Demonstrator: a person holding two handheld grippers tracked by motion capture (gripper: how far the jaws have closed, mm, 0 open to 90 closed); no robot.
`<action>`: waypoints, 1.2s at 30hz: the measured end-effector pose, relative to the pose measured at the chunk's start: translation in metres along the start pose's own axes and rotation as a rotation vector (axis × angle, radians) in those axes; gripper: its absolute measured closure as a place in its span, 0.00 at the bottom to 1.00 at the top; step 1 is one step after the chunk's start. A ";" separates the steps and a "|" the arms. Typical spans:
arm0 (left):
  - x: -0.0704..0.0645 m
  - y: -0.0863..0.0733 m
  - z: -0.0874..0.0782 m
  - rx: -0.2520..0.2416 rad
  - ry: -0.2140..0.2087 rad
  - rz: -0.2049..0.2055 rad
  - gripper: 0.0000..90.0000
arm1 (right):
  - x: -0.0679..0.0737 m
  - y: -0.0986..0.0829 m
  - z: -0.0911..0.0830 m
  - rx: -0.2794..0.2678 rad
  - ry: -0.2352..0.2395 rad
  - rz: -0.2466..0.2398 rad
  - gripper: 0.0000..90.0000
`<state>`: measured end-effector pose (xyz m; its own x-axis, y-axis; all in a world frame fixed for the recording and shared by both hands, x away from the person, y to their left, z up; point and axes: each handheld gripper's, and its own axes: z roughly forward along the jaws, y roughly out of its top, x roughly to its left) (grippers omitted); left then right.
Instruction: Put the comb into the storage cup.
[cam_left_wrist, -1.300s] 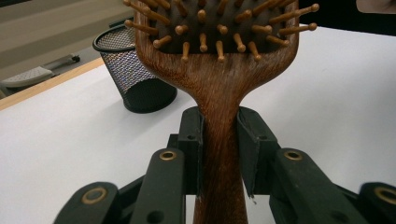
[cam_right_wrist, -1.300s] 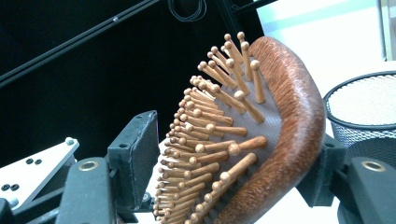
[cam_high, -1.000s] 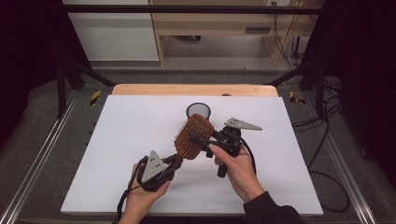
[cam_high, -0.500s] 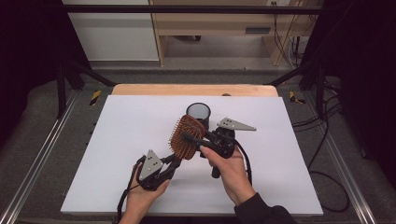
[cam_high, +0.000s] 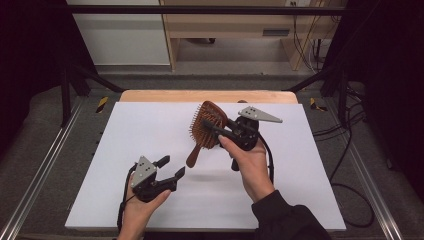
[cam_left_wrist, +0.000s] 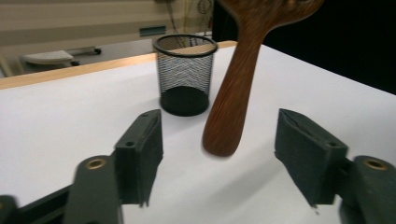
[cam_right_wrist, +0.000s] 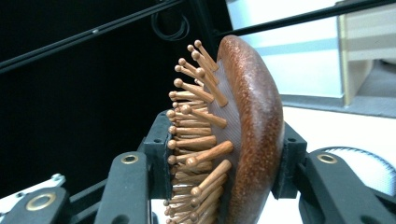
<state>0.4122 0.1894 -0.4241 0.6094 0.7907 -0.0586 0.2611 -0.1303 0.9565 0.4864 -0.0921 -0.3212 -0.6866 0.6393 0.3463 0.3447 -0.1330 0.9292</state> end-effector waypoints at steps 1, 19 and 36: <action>0.003 -0.001 -0.002 -0.001 0.009 -0.007 0.33 | -0.002 0.003 0.000 0.001 -0.004 0.001 0.58; 0.051 -0.021 -0.060 -0.058 0.169 -0.077 0.07 | -0.024 0.031 0.013 0.005 -0.022 0.017 0.58; 0.079 -0.028 -0.069 -0.094 0.276 -0.173 0.07 | -0.037 0.055 0.031 -0.063 -0.049 0.060 0.58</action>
<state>0.4019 0.2967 -0.4358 0.3333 0.9300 -0.1551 0.2652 0.0653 0.9620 0.5510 -0.0995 -0.2872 -0.6332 0.6646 0.3967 0.3428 -0.2187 0.9136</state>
